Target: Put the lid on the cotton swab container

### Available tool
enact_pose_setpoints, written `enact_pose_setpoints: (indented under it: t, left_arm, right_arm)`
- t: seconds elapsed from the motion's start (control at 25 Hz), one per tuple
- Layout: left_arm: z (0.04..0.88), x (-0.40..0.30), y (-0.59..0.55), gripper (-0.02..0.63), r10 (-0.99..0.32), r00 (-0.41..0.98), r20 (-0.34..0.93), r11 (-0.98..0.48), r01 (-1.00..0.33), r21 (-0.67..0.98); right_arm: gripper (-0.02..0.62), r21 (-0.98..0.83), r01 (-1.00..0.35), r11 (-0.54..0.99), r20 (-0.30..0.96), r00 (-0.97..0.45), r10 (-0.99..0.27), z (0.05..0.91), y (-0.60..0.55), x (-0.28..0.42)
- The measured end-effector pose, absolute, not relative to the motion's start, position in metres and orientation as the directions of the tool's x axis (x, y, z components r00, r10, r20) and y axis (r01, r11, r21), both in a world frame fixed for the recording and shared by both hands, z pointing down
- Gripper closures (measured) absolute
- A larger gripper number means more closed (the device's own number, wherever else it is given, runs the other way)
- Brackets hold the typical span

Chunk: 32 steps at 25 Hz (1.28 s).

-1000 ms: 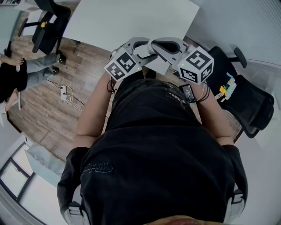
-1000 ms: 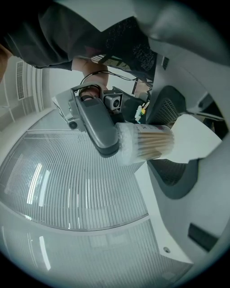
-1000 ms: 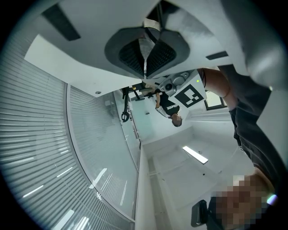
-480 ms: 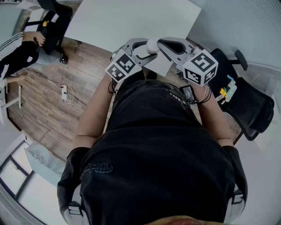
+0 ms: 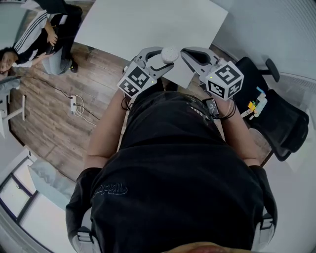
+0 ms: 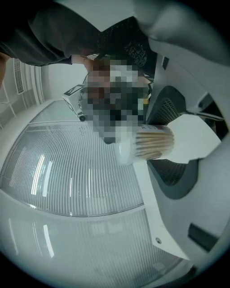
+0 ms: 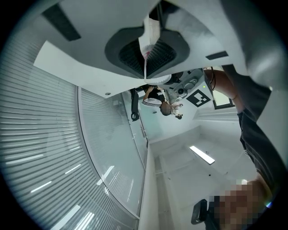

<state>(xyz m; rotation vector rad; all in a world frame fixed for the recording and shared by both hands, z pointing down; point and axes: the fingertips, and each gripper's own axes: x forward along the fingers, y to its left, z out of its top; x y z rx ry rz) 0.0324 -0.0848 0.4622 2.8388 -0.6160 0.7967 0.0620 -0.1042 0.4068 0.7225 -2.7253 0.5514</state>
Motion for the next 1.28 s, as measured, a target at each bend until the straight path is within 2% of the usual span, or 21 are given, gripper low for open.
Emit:
enact_pose_setpoints:
  t: [0.44,1.28]
  left_arm:
    - [0.464,0.036,-0.085,0.359,-0.407,0.771,0.490,-0.883,-0.469,0.004]
    - [0.460,0.041,-0.090,0.359,-0.412,0.773,0.482,-0.885,-0.466,-0.009]
  right_arm:
    - [0.572,-0.237,-0.579,0.780,0.348,-0.800,-0.488,0.424,-0.106,0.079]
    - [0.572,-0.236,-0.577,0.782,0.347,-0.802,-0.487,0.423,-0.107,0.079]
